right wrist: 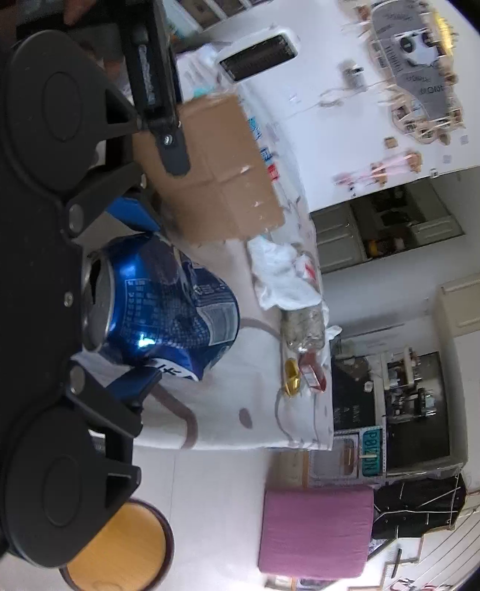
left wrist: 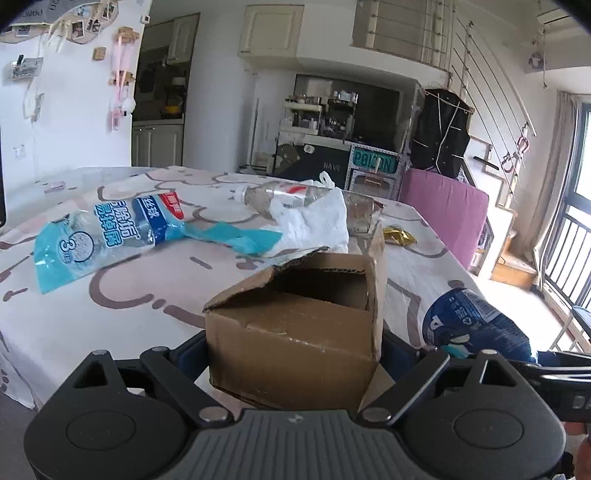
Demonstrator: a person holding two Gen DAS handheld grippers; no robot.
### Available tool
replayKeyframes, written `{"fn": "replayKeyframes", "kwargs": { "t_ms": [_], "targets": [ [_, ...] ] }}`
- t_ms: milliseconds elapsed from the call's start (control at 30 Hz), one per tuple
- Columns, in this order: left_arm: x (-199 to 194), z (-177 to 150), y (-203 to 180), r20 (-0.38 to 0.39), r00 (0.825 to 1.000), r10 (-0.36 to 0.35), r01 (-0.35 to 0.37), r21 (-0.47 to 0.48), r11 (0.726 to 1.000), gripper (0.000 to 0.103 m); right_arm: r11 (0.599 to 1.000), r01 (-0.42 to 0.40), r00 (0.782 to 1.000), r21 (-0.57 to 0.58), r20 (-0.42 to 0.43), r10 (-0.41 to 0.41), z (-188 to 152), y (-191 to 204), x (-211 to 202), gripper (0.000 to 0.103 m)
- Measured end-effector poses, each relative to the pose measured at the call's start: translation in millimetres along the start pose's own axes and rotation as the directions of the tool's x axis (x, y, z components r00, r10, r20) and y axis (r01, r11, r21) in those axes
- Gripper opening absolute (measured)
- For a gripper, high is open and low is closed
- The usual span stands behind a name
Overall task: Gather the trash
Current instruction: 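Lift the box and can and carry both toward the yellow wastebasket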
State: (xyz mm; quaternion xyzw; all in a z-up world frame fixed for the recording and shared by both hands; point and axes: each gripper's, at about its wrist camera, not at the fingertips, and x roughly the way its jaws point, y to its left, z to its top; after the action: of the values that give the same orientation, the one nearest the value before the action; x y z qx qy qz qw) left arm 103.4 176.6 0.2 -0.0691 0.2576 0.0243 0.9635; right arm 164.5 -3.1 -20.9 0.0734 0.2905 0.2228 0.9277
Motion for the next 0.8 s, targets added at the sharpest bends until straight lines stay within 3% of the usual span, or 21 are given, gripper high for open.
{"fn": "replayKeyframes", "kwargs": {
  "t_ms": [167, 300, 433, 600, 800],
  "targets": [
    [7.0, 0.6, 5.9, -0.032, 0.999, -0.040, 0.040, -0.018, 0.999, 0.093, 0.976, -0.150, 0.985, 0.157, -0.060, 0.161, 11.9, -19.5, 2.8, 0.090],
    [13.0, -0.5, 9.0, -0.055, 0.996, -0.066, 0.065, -0.021, 0.998, 0.095, 0.936, -0.183, 0.962, 0.299, -0.142, 0.233, 23.5, -44.8, 20.0, 0.090],
    [18.0, -1.1, 9.2, -0.060, 0.995, -0.084, 0.084, 0.000, 0.996, 0.097, 0.909, -0.195, 0.943, 0.369, -0.182, 0.277, 29.6, -61.9, 33.9, 0.087],
    [28.0, -1.5, 7.5, -0.088, 0.991, -0.096, 0.099, 0.025, 0.995, 0.100, 0.924, -0.226, 0.926, 0.308, -0.227, 0.302, 39.4, -56.3, 50.0, 0.085],
    [33.5, 0.9, 4.7, -0.072, 0.993, -0.096, 0.100, 0.050, 0.994, 0.101, 0.963, -0.229, 0.922, 0.144, -0.284, 0.262, 41.2, -30.7, 50.6, 0.064]
  ]
}}
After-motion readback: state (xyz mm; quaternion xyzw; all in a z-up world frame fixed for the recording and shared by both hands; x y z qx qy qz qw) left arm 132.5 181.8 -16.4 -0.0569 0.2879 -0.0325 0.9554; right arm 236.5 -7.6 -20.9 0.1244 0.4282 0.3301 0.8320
